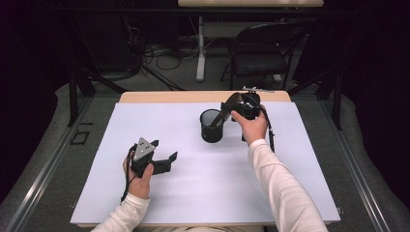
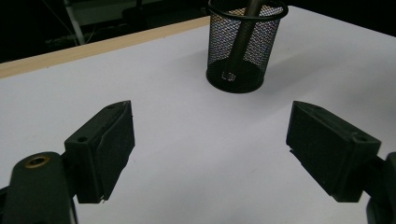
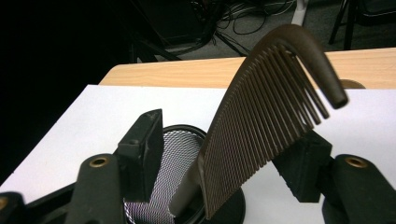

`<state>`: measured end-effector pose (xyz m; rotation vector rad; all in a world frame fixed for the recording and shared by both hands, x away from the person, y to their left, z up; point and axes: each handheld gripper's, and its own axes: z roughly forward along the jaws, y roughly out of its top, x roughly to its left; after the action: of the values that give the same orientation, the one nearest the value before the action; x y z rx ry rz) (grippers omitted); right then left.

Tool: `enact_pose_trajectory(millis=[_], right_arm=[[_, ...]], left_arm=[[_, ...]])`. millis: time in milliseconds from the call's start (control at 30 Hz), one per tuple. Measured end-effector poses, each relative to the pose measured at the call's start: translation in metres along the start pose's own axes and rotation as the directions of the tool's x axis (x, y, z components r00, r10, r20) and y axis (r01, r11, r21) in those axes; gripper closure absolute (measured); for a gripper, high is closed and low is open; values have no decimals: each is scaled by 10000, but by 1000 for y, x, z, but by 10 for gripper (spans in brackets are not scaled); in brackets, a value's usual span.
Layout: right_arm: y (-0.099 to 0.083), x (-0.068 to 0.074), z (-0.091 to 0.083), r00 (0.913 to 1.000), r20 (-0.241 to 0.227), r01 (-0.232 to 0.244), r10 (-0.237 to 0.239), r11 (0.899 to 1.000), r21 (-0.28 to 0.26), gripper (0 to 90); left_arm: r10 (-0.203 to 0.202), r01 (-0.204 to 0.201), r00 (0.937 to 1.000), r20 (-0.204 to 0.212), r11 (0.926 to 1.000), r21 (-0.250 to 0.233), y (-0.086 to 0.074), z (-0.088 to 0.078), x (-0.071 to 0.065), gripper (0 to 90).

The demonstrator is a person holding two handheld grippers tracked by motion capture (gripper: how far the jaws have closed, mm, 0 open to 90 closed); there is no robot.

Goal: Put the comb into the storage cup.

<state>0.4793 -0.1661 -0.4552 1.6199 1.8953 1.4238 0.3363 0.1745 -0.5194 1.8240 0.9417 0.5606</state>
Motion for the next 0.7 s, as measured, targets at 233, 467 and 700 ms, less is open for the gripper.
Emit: enact_pose_trajectory(millis=[233, 467, 700], right_arm=[[1, 1, -4, 9995, 76, 321, -321, 9995, -30, 338], [2, 3, -8, 9984, 96, 553, -552, 9984, -89, 331], [1, 3, -8, 9975, 191, 684, -683, 9977, -29, 329]], left_arm=[[-4, 4, 10000, -6, 10000, 4, 0, 0, 0, 157], [-9, 9, 10000, -6, 10000, -1, 0, 0, 0, 157], [-16, 16, 10000, 1, 10000, -11, 0, 0, 0, 157]])
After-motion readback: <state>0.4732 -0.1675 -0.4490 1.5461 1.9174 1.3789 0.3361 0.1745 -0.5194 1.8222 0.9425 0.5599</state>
